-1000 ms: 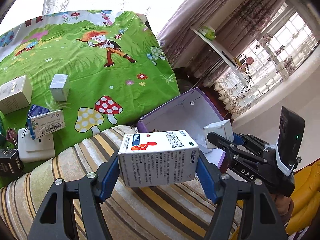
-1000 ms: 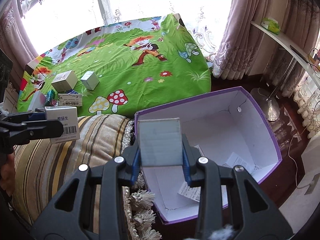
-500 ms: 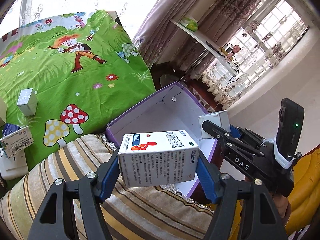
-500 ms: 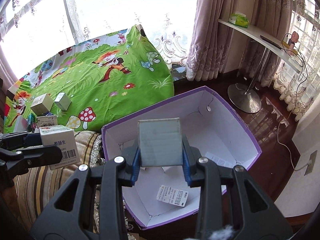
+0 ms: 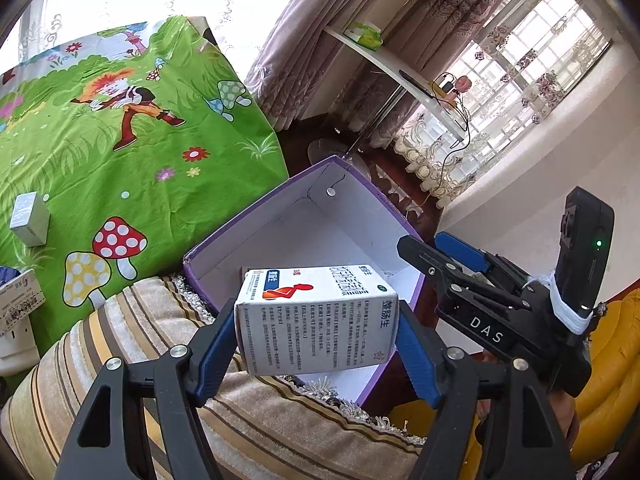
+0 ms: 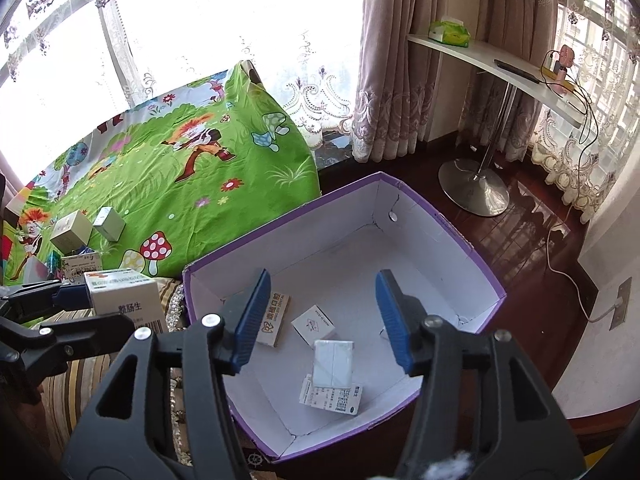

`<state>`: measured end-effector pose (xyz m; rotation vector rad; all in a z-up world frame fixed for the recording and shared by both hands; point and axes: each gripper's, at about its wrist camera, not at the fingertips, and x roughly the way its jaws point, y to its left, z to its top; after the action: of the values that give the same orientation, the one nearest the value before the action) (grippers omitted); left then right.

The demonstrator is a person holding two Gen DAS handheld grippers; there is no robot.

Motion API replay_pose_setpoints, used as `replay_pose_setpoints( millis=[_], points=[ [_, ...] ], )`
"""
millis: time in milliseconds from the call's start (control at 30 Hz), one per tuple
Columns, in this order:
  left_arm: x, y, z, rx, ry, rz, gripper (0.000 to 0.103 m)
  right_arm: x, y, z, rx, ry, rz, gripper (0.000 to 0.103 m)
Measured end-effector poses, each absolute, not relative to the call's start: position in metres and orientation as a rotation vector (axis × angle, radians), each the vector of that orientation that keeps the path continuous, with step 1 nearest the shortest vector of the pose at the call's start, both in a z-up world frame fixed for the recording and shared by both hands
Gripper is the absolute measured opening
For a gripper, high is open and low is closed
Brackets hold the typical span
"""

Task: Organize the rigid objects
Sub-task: 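Carry both held boxes over the purple box and open both grippers, then lift both open grippers away and return them to the boxes on the bed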

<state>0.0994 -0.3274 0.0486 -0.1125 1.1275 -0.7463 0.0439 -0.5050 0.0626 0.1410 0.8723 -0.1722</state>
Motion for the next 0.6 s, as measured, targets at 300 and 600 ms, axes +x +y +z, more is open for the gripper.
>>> replay_pose_setpoints(
  millis=[300, 600],
  points=[
    [0.099, -0.325, 0.052, -0.098, 1.105, -0.724, 0.075, 0.044, -0.506, 0.066, 0.147, 0.858, -0.177, 0.071],
    [0.097, -0.313, 0.065, -0.091, 1.040, -0.696, 0.075, 0.044, -0.500, 0.073, 0.136, 0.840, -0.171, 0.071]
  ],
)
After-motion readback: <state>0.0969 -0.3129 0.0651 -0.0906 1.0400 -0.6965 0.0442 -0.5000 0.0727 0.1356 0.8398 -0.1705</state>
